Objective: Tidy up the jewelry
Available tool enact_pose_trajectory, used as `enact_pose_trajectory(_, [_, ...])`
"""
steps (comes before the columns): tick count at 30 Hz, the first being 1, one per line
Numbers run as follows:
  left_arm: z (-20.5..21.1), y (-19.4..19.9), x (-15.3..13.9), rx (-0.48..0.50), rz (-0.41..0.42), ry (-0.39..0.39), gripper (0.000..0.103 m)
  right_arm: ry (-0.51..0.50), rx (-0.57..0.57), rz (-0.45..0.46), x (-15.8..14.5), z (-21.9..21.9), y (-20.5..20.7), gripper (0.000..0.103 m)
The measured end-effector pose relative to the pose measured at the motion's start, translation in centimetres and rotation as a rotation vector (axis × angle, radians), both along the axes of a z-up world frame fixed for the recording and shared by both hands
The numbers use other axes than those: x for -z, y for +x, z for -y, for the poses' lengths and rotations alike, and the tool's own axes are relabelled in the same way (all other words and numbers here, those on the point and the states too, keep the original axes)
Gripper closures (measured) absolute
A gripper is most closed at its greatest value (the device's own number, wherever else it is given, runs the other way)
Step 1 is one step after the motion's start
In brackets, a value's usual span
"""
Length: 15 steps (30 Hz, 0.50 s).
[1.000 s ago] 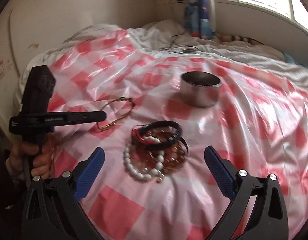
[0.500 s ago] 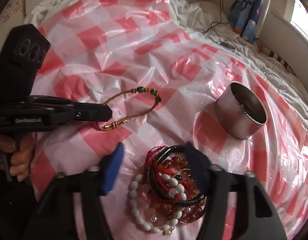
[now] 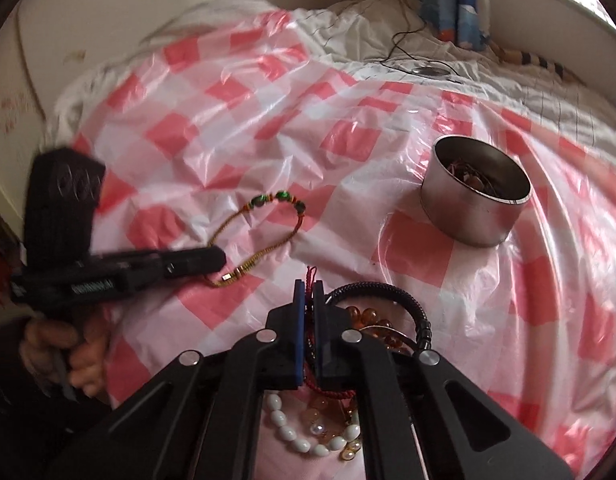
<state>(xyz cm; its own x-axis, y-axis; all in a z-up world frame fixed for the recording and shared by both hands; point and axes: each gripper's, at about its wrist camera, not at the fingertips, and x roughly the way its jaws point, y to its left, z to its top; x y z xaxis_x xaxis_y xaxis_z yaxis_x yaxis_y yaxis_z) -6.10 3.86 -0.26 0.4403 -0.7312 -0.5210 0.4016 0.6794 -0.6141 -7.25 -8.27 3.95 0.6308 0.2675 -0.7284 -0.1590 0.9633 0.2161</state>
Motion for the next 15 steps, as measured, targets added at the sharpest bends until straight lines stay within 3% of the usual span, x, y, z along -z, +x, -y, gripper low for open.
enact_pose_trajectory(8, [0.0,-0.1,-0.3,0.011,0.009,-0.007,0.1,0.354,0.101,0.085,-2.4,4.9,-2.4,0.099])
enact_pose_trajectory(15, [0.3,0.0,-3.9,0.042,0.069,-0.029,0.1,0.499,0.159,0.198,-5.7,8.8,-4.2,0.099])
